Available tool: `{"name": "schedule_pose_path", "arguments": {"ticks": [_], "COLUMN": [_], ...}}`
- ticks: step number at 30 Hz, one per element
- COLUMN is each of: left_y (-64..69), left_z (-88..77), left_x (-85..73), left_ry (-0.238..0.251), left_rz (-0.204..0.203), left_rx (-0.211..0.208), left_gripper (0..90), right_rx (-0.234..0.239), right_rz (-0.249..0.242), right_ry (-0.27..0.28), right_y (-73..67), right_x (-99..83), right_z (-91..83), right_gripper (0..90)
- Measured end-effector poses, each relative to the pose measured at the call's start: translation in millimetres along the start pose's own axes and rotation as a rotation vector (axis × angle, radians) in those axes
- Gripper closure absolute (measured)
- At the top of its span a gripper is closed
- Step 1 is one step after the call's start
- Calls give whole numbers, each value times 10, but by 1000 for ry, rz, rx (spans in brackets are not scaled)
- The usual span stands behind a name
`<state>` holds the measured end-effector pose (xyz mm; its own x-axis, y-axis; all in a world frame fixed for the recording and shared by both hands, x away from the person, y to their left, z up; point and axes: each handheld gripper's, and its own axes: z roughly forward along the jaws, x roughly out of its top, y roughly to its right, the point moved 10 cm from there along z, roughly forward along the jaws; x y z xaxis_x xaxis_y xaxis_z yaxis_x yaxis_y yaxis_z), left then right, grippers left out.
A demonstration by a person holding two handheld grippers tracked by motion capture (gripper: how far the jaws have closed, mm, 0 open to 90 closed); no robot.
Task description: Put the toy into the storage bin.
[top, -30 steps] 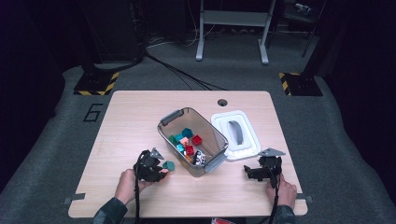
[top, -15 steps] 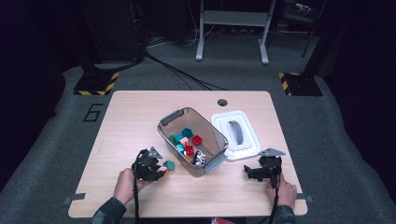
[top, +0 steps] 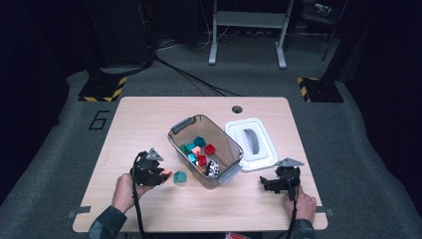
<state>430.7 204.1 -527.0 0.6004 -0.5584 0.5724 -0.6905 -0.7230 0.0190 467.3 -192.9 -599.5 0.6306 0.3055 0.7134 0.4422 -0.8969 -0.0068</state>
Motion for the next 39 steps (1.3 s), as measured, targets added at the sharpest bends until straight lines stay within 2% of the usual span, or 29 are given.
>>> {"name": "schedule_pose_path", "arguments": {"ticks": [10, 13, 16, 20, 24, 25, 28, 30, 32, 33, 34, 37, 39], "left_y": [-140, -183, -193, -219, -224, -223, -222, -212, -207, -186, -186, -139, -127], "left_z": [-225, -305, -329, -414, -472, -509, -539, -571, -576, -574, -574, -539, -525], "left_x": [193, 302, 343, 498, 584, 655, 721, 833, 874, 954, 954, 1087, 1117], "left_ry": [51, 72, 76, 103, 113, 130, 135, 148, 155, 167, 167, 165, 163], "left_rz": [1, 5, 7, 19, 31, 34, 45, 60, 64, 69, 69, 99, 101], "left_rx": [27, 43, 44, 63, 69, 76, 80, 86, 91, 91, 91, 90, 87], "left_gripper": [665, 665, 665, 665, 665, 665, 665, 665, 665, 665, 665, 665, 665], "right_rx": [0, 0, 0, 0, 0, 2, 2, 2, 1, 1, 1, 2, 1], "right_rz": [-3, -3, -3, 0, -4, -1, -1, -1, -1, -1, -1, -1, -1], "right_ry": [0, 0, 0, 0, 0, -4, -3, -4, -3, -2, -2, -3, -3], "right_y": [2, 2, 2, 0, 3, -1, -1, -1, 0, 0, 0, 0, 0], "right_x": [1, 1, 1, 0, 1, -3, -2, -3, -2, -2, -2, -3, -2], "right_z": [0, 0, 0, 0, 0, -2, -2, -3, -2, -1, -1, -2, -2], "right_gripper": [0, 0, 0, 0, 0, 0, 0, 0, 0, 0, 0, 0, 0]}}
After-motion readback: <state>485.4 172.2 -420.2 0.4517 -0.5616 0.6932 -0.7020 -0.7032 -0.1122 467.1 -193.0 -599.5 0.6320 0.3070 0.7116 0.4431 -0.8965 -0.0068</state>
